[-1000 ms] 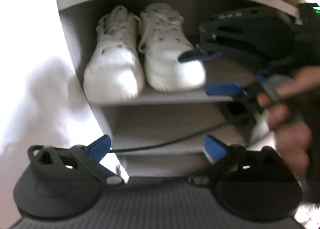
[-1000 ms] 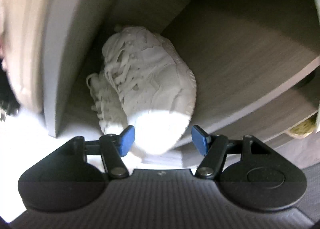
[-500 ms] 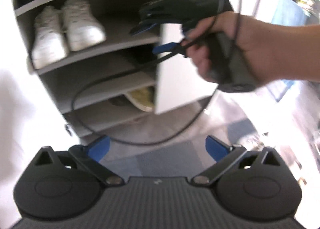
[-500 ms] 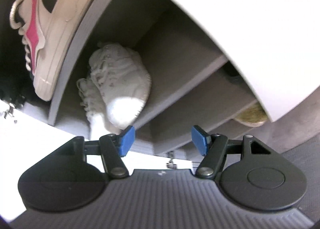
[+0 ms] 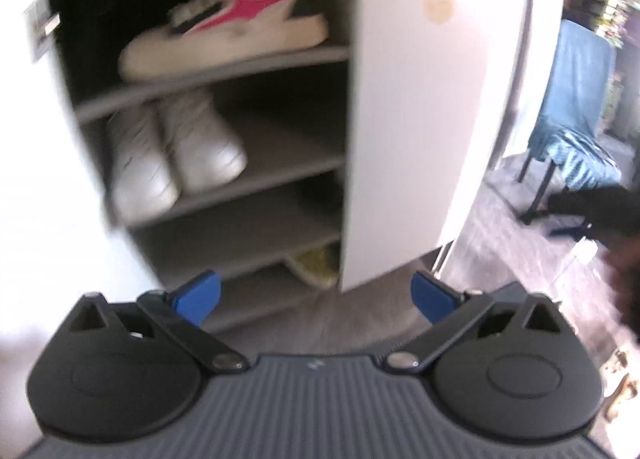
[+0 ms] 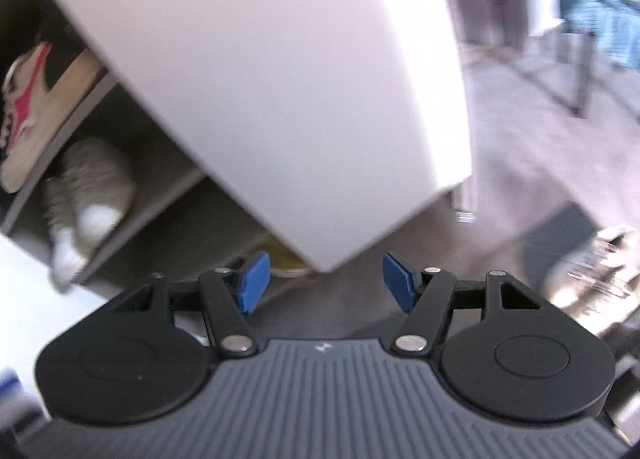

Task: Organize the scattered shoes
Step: 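Move both grippers back out of the cabinet toward the mat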

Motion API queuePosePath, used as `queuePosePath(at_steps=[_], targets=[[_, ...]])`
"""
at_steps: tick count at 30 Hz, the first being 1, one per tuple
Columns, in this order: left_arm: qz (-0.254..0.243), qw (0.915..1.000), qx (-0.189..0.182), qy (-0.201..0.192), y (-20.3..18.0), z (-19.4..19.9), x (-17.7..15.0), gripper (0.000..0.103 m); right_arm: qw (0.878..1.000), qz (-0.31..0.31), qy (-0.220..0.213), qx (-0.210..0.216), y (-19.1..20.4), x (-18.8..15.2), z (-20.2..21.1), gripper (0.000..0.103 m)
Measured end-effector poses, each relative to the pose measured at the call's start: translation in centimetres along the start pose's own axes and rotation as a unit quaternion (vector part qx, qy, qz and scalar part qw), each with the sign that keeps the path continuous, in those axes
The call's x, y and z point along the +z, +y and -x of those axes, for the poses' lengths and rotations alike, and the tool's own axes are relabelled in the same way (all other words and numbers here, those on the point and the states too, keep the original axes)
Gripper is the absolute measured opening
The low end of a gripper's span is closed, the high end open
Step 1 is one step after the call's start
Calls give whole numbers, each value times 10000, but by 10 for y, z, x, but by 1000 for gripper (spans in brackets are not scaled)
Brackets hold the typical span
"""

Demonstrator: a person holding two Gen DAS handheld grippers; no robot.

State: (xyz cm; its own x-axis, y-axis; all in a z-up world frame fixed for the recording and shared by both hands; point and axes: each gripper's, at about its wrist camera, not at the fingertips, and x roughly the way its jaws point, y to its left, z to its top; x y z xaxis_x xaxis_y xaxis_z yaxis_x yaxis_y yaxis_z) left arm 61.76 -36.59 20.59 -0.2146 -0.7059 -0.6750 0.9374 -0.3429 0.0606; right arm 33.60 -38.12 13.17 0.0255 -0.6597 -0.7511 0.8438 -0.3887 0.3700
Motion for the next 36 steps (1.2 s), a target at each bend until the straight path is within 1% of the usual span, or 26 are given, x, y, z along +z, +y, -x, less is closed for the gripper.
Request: queuePosePath(at_steps=[2, 3, 4, 5, 6, 8, 9, 12, 13, 17, 19, 21, 23, 24, 25, 27, 28, 31, 32, 36], targets=[[-179, 9996, -194, -131, -28, -15, 13, 103, 9990, -164, -65, -403, -33, -15, 31, 67], [-234, 9992, -282, -179, -41, -20, 18, 103, 9983, -225, -77, -529, -43, -21, 40, 67], [-250, 9984, -439, -258, -62, -24, 25, 103, 9967, -364, -84, -724, -61, -30, 53, 67], [-263, 9973, -599, -339, -83, -28, 32, 103, 9938, -584, -72, -939, -83, -41, 67, 67], [-270, 9966, -709, -331, -101, -30, 32, 103, 9903, -810, -55, -1128, -103, -50, 77, 67], [-283, 9949, -923, -304, -137, -32, 32, 103, 9839, -1148, -27, -1370, -135, -65, 88, 67], [-331, 9937, -1038, -273, -161, -32, 30, 103, 9792, -1385, -5, -1483, -158, -74, 96, 67], [-506, 9908, -1240, -209, -212, -25, 20, 103, 9690, -1900, 6, -1581, -203, -91, 108, 67], [-599, 9890, -1343, -143, -244, -22, 14, 103, 9658, -2039, -3, -1602, -218, -95, 112, 67], [-812, 9844, -1549, 188, -323, -17, -3, 103, 9557, -2428, -59, -1660, -286, -105, 137, 67], [-892, 9825, -1611, 285, -352, -12, -4, 103, 9521, -2555, -78, -1680, -313, -106, 152, 68], [-877, 9809, -1668, 479, -383, -8, -1, 103, 9476, -2649, -104, -1781, -342, -104, 171, 73], [-889, 9804, -1674, 539, -404, -6, 3, 103, 9436, -2741, -93, -1857, -366, -101, 180, 76], [-923, 9803, -1662, 541, -410, -7, 5, 103, 9422, -2787, -80, -1857, -376, -100, 182, 77], [-997, 9801, -1630, 530, -422, -9, 7, 103, 9392, -2882, -57, -1866, -395, -96, 185, 77], [-1073, 9801, -1590, 505, -439, -16, 11, 103, 9377, -2924, -61, -1874, -413, -92, 183, 78], [-1106, 9799, -1583, 506, -445, -22, 13, 103, 9367, -2965, -56, -1862, -429, -85, 177, 80], [-1218, 9791, -1548, 512, -462, -42, 21, 103, 9308, -3207, -13, -1757, -457, -71, 151, 81], [-1234, 9791, -1538, 503, -464, -46, 24, 103, 9262, -3354, -4, -1725, -465, -67, 140, 80], [-1341, 9767, -1586, 547, -473, -87, 37, 103, 8985, -4035, 16, -1728, -490, -60, 92, 80]])
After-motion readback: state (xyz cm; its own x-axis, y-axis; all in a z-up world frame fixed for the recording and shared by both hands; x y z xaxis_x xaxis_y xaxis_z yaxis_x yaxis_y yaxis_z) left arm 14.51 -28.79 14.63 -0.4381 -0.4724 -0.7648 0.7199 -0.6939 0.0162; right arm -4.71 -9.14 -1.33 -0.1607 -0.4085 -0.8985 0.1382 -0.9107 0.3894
